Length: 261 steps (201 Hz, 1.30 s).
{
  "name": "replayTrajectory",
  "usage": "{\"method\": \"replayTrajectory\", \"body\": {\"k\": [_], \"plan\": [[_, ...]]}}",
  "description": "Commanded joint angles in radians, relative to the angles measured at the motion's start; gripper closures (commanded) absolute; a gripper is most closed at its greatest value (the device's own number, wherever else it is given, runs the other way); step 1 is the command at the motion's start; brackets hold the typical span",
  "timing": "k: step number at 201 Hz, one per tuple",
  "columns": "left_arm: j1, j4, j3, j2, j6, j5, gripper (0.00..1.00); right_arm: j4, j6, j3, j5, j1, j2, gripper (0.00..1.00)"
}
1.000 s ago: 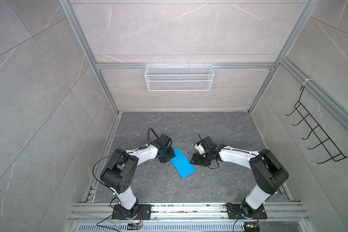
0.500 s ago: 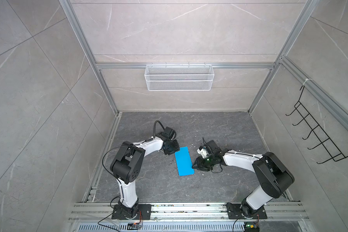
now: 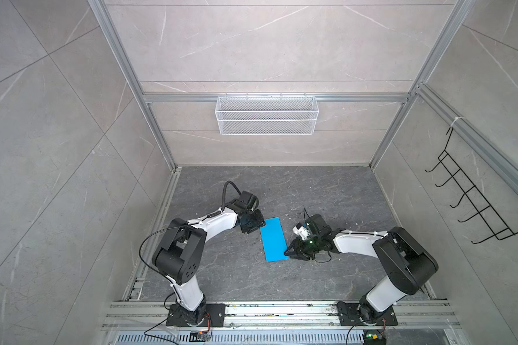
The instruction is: Fold a paper plane with a square sheet of paper (pick it up from the middle)
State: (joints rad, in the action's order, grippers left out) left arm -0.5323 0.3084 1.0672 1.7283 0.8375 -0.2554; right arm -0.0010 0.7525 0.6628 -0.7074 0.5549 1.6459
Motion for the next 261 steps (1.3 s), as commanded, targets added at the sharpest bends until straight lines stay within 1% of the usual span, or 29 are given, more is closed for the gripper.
{"method": "replayTrajectory", "body": {"k": [1, 54, 73, 90, 103, 130, 151, 193, 206, 230, 261], "plan": [[-0.002, -0.045, -0.014, -0.03, 0.033, -0.036, 0.55, 0.076, 0.043, -0.018, -0.037, -0.002, 0.015, 0.65], [-0.006, -0.048, -0.018, -0.029, 0.036, -0.038, 0.55, 0.142, 0.084, -0.022, -0.05, -0.002, 0.029, 0.73], [-0.006, -0.048, -0.018, -0.032, 0.036, -0.038, 0.55, 0.147, 0.093, -0.019, -0.05, -0.003, 0.038, 0.79], [-0.006, -0.055, -0.02, -0.033, 0.03, -0.047, 0.55, 0.137, 0.099, -0.016, -0.037, -0.003, 0.04, 0.88], [-0.006, -0.063, -0.025, -0.033, 0.027, -0.058, 0.56, 0.113, 0.095, -0.011, -0.022, -0.003, 0.04, 0.92], [-0.008, -0.1, -0.044, -0.033, 0.018, -0.1, 0.6, 0.059, 0.08, -0.002, 0.013, -0.002, 0.034, 0.98], [-0.014, -0.135, -0.055, -0.025, 0.014, -0.139, 0.63, -0.014, 0.054, 0.022, 0.033, -0.003, 0.034, 1.0], [-0.03, -0.158, -0.05, 0.008, -0.004, -0.171, 0.7, -0.136, 0.01, 0.066, 0.058, -0.003, 0.032, 1.0], [-0.034, -0.156, -0.046, 0.029, -0.017, -0.174, 0.74, -0.145, 0.01, 0.07, 0.06, -0.004, 0.029, 1.0], [-0.035, -0.118, -0.042, 0.07, -0.042, -0.138, 0.78, -0.124, 0.028, 0.077, 0.054, -0.003, 0.036, 1.0], [-0.037, -0.109, -0.048, 0.089, -0.052, -0.123, 0.79, -0.121, 0.029, 0.09, 0.052, -0.003, 0.035, 1.0]]}}
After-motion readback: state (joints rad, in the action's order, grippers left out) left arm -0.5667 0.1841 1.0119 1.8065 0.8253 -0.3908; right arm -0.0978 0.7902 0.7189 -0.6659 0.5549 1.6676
